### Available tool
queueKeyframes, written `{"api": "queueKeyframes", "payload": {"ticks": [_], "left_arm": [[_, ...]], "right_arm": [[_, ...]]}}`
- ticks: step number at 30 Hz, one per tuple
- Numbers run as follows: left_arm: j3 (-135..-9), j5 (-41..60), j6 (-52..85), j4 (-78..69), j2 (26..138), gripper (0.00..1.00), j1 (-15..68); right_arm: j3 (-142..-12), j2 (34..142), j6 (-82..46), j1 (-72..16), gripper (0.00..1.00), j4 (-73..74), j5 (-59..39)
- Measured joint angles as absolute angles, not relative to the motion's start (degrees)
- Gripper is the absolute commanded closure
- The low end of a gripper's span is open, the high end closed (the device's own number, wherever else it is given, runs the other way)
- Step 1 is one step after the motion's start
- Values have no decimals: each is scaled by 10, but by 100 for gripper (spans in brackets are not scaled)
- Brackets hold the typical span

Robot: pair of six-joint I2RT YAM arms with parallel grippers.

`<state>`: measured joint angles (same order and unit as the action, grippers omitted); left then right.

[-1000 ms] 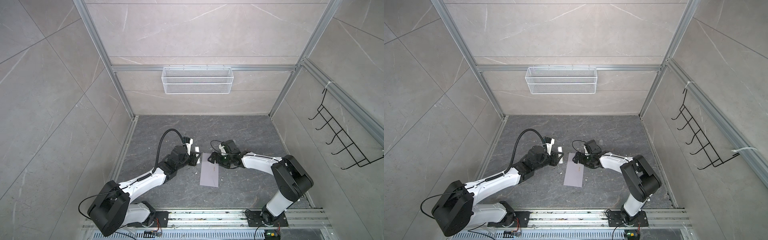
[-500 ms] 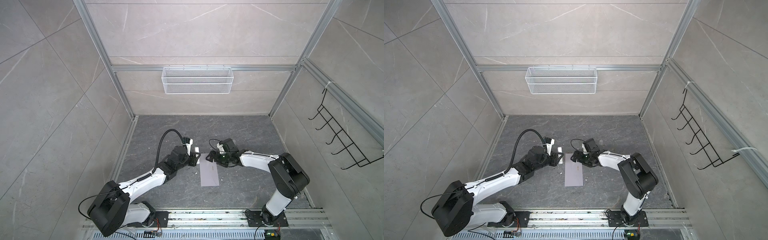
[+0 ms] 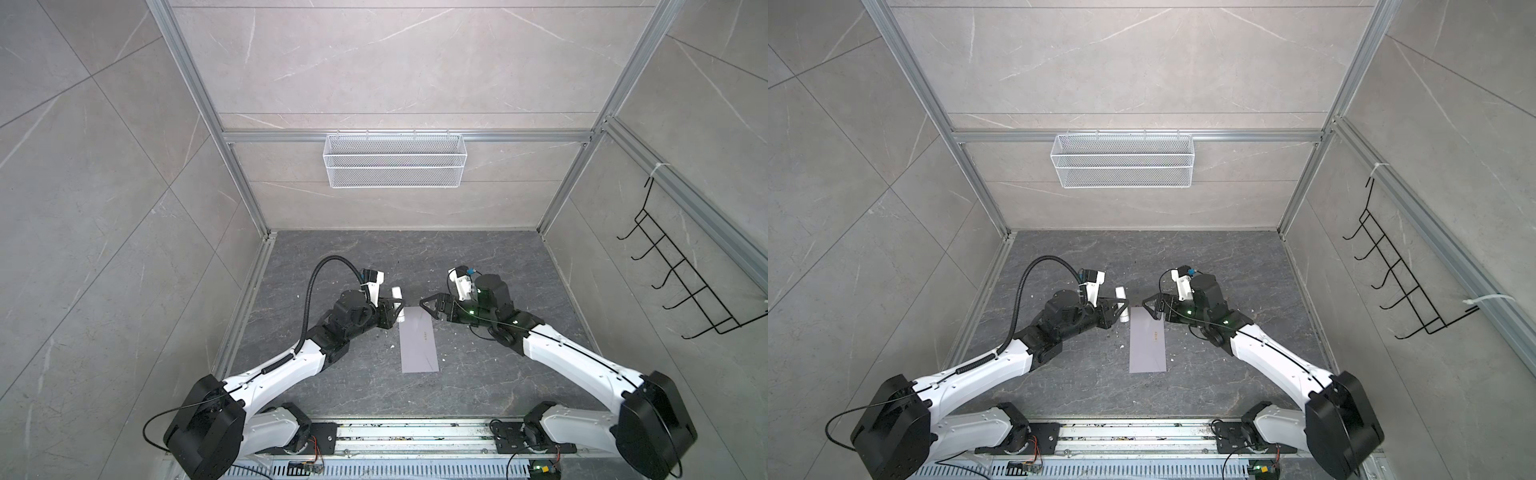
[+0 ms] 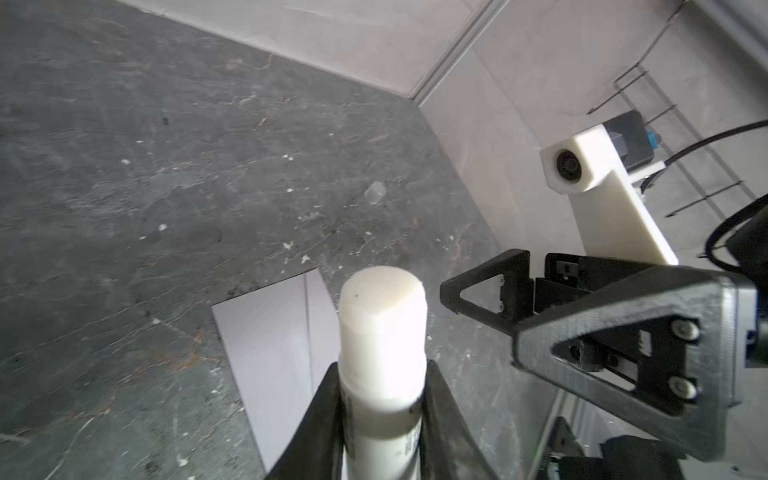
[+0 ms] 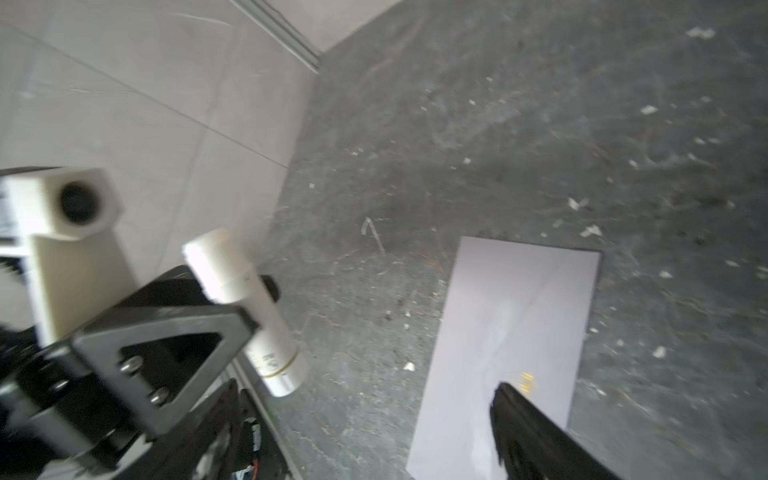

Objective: Place the letter into the envelope and seal it

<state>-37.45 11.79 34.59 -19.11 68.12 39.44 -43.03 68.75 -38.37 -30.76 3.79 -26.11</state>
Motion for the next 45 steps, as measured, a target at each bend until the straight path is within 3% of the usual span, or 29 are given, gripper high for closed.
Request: {"api": "queueKeyframes", "payload": {"ticks": [8, 11, 30, 45], "left_arm": [[-375, 177, 397, -272, 670, 100, 392], [-375, 189, 413, -289, 670, 100, 392], [-374, 216, 474, -324, 659, 100, 392], [-368, 216, 486, -327, 655, 100, 392]], "right_arm": [[-397, 669, -405, -366, 17, 152, -344], [-397, 675, -406, -385, 28, 178, -354], [-397, 687, -362, -394, 60, 192, -323], [-397, 687, -364, -394, 74, 209, -324]]}}
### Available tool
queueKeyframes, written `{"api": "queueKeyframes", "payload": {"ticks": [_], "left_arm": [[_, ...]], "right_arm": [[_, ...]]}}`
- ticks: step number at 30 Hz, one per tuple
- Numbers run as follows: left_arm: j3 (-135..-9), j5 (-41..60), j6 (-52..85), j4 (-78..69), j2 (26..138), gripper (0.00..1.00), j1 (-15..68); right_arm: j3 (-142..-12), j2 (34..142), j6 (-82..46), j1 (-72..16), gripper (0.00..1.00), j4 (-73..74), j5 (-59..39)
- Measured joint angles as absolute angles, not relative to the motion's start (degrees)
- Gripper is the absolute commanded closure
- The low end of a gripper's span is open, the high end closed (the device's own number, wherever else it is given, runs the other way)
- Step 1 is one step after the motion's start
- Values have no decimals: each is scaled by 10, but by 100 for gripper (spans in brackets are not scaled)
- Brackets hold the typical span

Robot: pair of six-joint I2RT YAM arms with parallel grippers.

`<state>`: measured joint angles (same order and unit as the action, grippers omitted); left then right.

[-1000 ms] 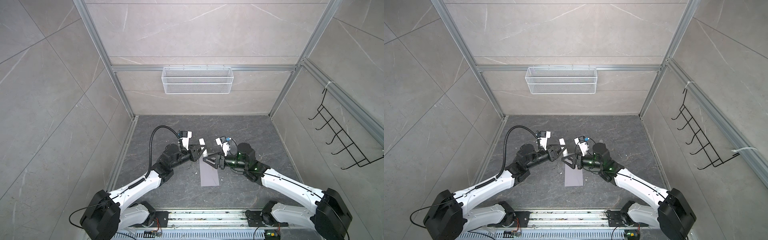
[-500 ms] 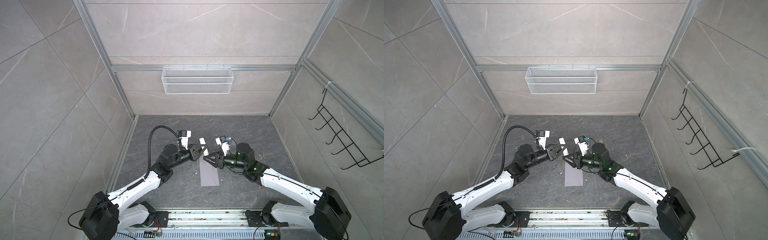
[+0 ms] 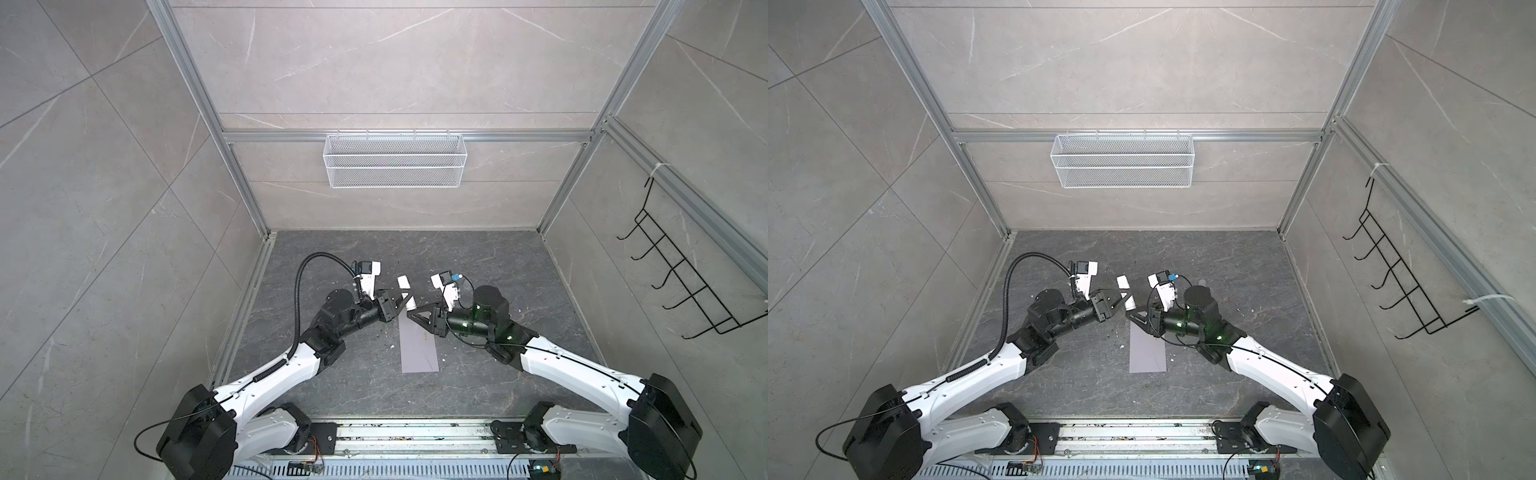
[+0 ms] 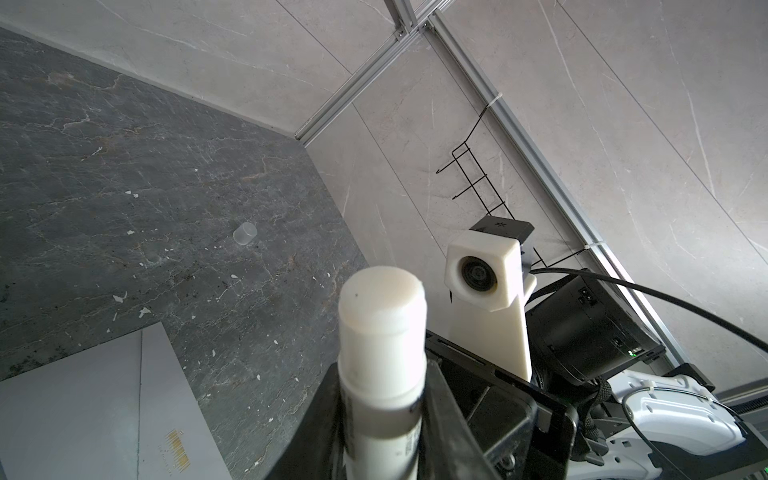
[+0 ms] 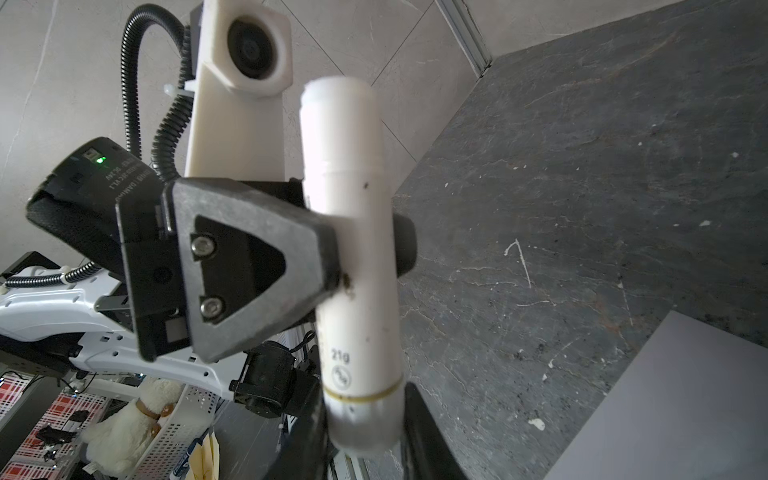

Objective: Place the letter into the envelope and seal it

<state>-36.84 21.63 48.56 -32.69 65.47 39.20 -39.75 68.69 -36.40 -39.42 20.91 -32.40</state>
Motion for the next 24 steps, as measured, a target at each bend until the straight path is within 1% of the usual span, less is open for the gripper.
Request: {"api": "queueKeyframes", "payload": {"ticks": [4, 12, 15, 24], "left_arm": [[-368, 216, 491, -327, 655, 100, 392], [-364, 216, 495, -335, 655, 100, 391], [-363, 216, 495, -335, 655, 100, 391], [-359, 216, 506, -339, 655, 100, 391]], "right_arm": [[-397, 687, -364, -394, 74, 209, -324], [-401, 691, -366, -394, 64, 212, -323], [-405, 694, -368, -394, 64, 215, -323], [-405, 698, -368, -394, 82, 220, -323]]}}
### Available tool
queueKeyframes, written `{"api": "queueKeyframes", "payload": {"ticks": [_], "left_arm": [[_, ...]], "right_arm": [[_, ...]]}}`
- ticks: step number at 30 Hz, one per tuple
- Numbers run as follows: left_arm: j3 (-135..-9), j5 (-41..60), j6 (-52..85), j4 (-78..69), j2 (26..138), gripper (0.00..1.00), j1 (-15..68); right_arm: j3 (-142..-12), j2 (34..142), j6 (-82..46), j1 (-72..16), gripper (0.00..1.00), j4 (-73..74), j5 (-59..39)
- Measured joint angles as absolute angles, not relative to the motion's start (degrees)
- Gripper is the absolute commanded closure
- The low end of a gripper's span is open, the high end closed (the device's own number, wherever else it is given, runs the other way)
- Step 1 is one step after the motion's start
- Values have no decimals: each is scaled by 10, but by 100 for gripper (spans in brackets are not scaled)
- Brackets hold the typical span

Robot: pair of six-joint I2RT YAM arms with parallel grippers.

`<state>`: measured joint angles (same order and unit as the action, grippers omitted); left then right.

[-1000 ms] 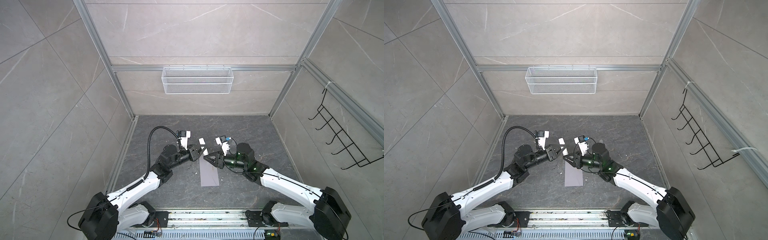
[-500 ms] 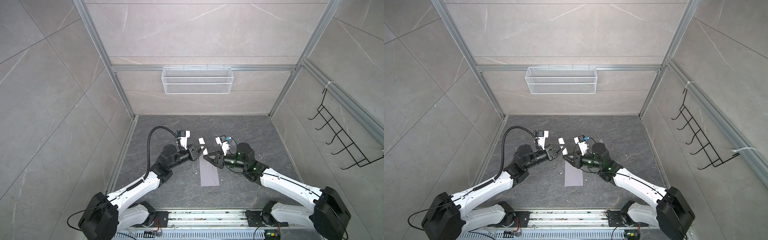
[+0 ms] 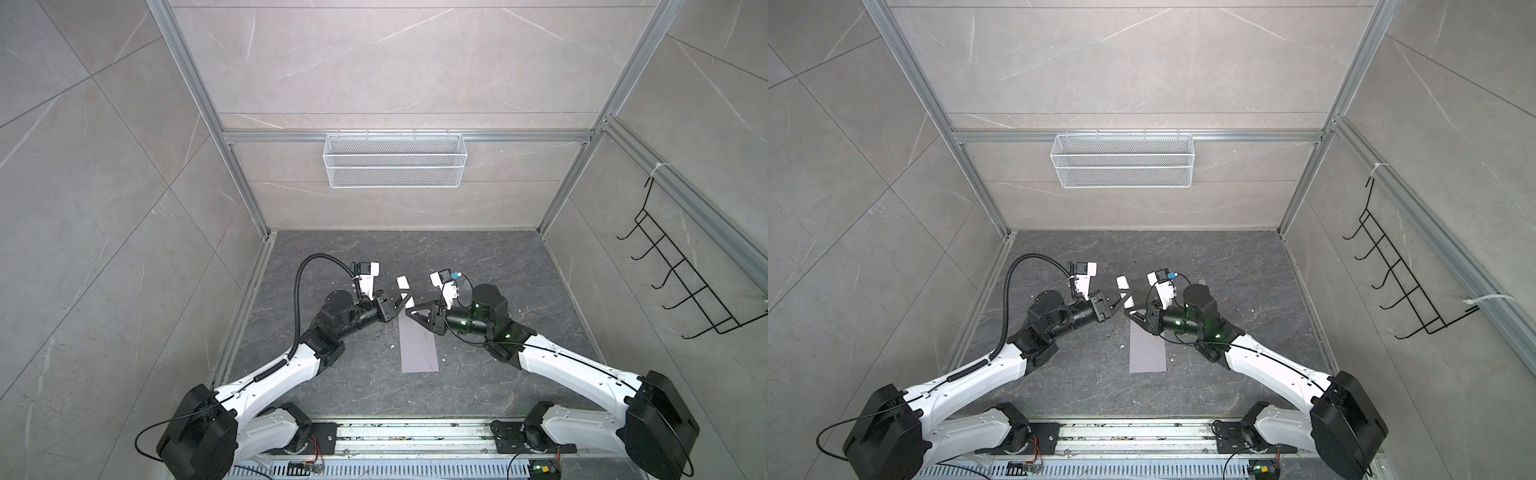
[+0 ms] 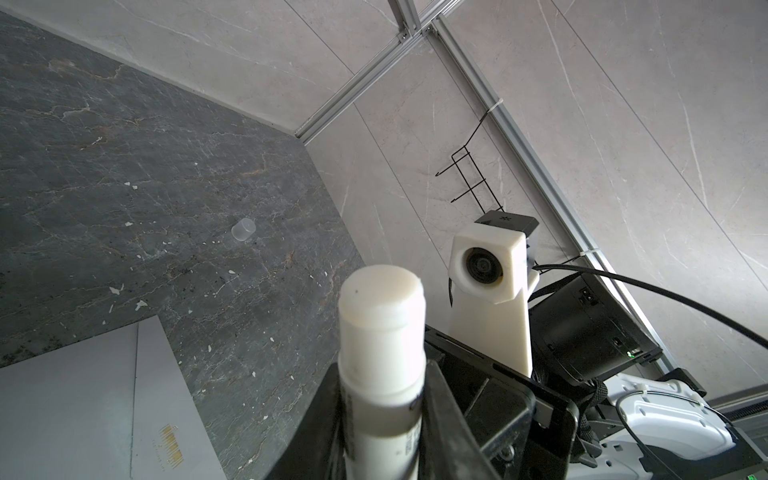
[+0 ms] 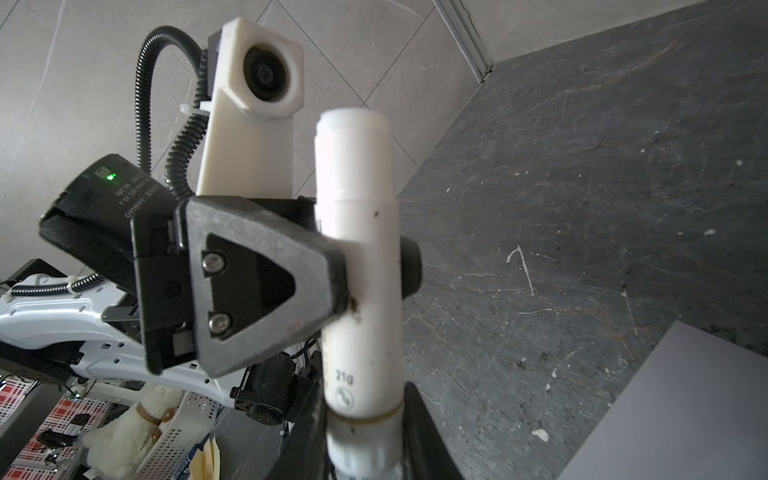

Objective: Place the letter into the envelope and seal it

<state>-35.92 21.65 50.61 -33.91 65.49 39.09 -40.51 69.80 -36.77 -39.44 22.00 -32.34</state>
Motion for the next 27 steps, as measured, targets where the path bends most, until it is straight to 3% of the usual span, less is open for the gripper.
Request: {"api": "queueKeyframes", "payload": {"ticks": [12, 27], "left_arm": [[-359, 211, 500, -332, 655, 100, 389], [-359, 196, 480, -334, 663, 100, 390]], "right_arm": [[-444, 697, -334, -412, 100, 133, -269], [-574, 711, -252, -530, 100, -114, 31]]}}
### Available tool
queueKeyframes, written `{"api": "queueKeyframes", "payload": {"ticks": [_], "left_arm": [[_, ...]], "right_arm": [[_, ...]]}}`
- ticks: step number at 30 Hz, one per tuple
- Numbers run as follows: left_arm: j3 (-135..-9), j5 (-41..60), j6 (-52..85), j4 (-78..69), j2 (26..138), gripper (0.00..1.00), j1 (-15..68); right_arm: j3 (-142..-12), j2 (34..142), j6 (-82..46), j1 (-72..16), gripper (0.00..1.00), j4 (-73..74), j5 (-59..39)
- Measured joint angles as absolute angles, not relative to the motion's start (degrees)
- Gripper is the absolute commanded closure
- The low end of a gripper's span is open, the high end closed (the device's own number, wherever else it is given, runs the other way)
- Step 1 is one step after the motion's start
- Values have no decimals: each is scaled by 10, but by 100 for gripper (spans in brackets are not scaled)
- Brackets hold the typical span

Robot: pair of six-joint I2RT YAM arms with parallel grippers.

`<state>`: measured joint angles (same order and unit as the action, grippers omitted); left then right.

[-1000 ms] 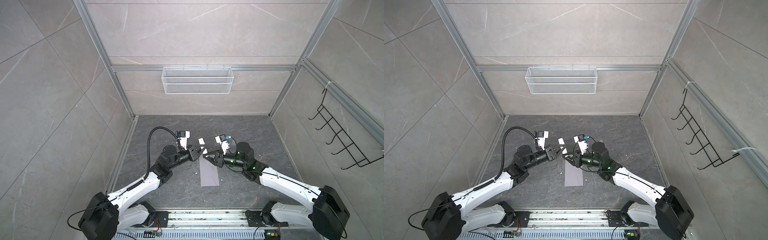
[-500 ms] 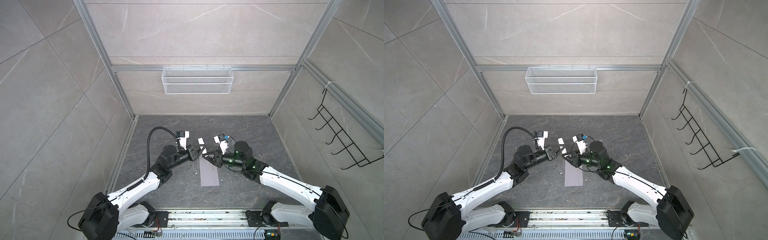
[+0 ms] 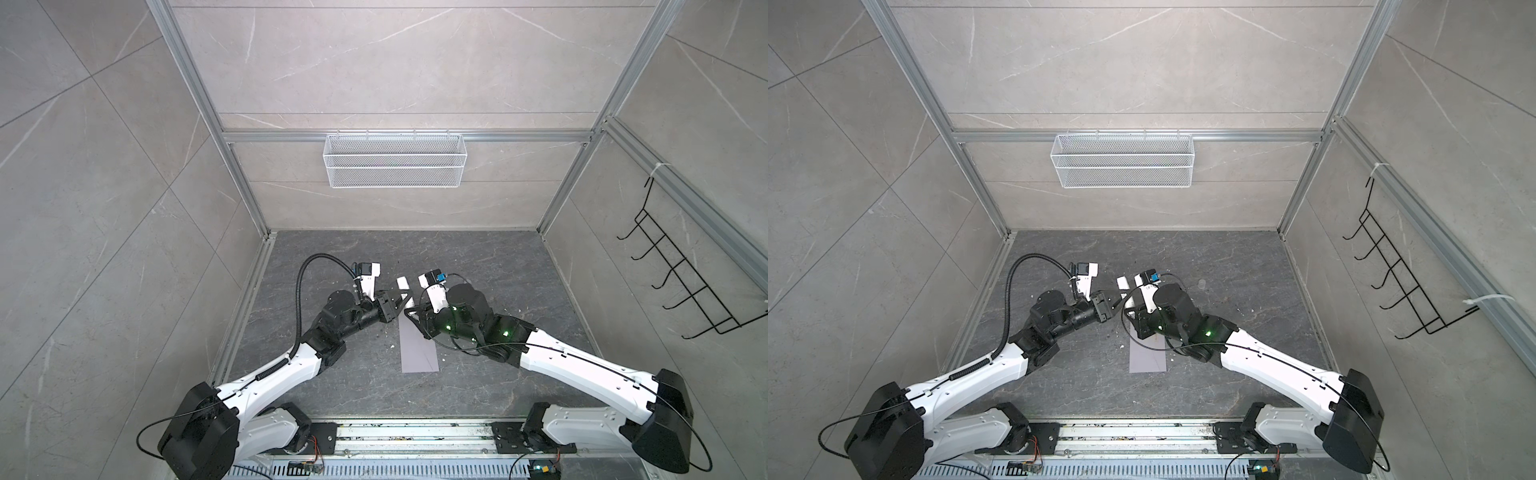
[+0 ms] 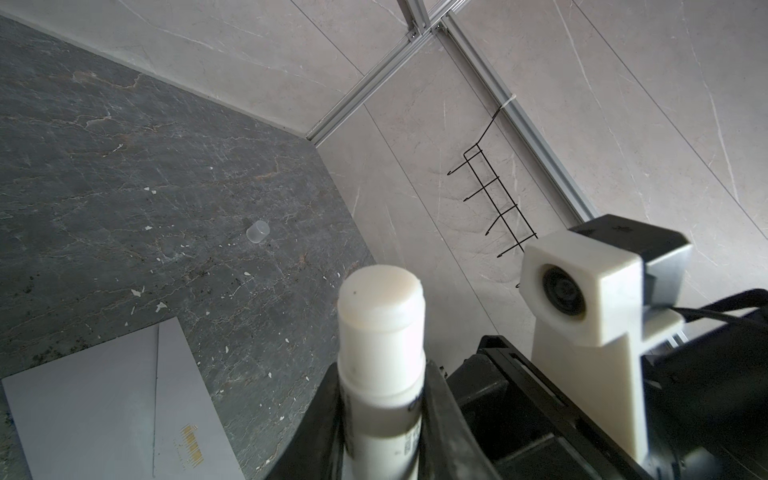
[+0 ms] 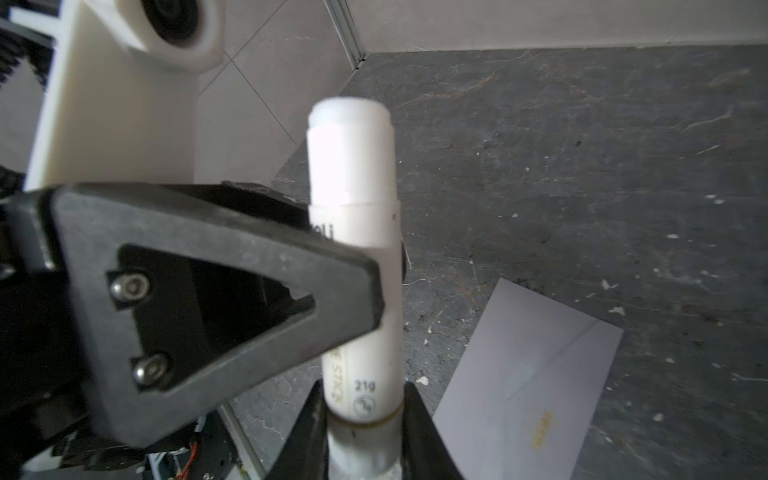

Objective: Place the letter into the envelope and seal it

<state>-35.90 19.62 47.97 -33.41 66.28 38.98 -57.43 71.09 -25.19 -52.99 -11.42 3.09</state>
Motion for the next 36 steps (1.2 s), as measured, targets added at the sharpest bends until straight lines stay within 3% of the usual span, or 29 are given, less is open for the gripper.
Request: {"api": "queueKeyframes", "payload": {"ticks": [15, 18, 22, 26, 32, 36], "left_arm": [[-359, 180, 476, -351, 666, 100, 380], [-359, 189, 484, -350, 665, 100, 373], [-359, 186, 484, -348, 663, 100, 377], [-359, 185, 477, -342, 662, 100, 383], [-359, 187, 462, -314, 648, 100, 388], [-359, 196, 453, -282, 644, 100, 389]], "right_arm": [[-803, 925, -212, -703, 100, -350, 540], [-830, 951, -211, -712, 100, -394, 583], [-820, 948, -204, -716, 99, -382, 589], [-774, 912, -194, -711, 85, -329, 556], [-691, 817, -179, -678, 47, -243, 415], [-619, 731, -183, -634, 30, -169, 288]]}}
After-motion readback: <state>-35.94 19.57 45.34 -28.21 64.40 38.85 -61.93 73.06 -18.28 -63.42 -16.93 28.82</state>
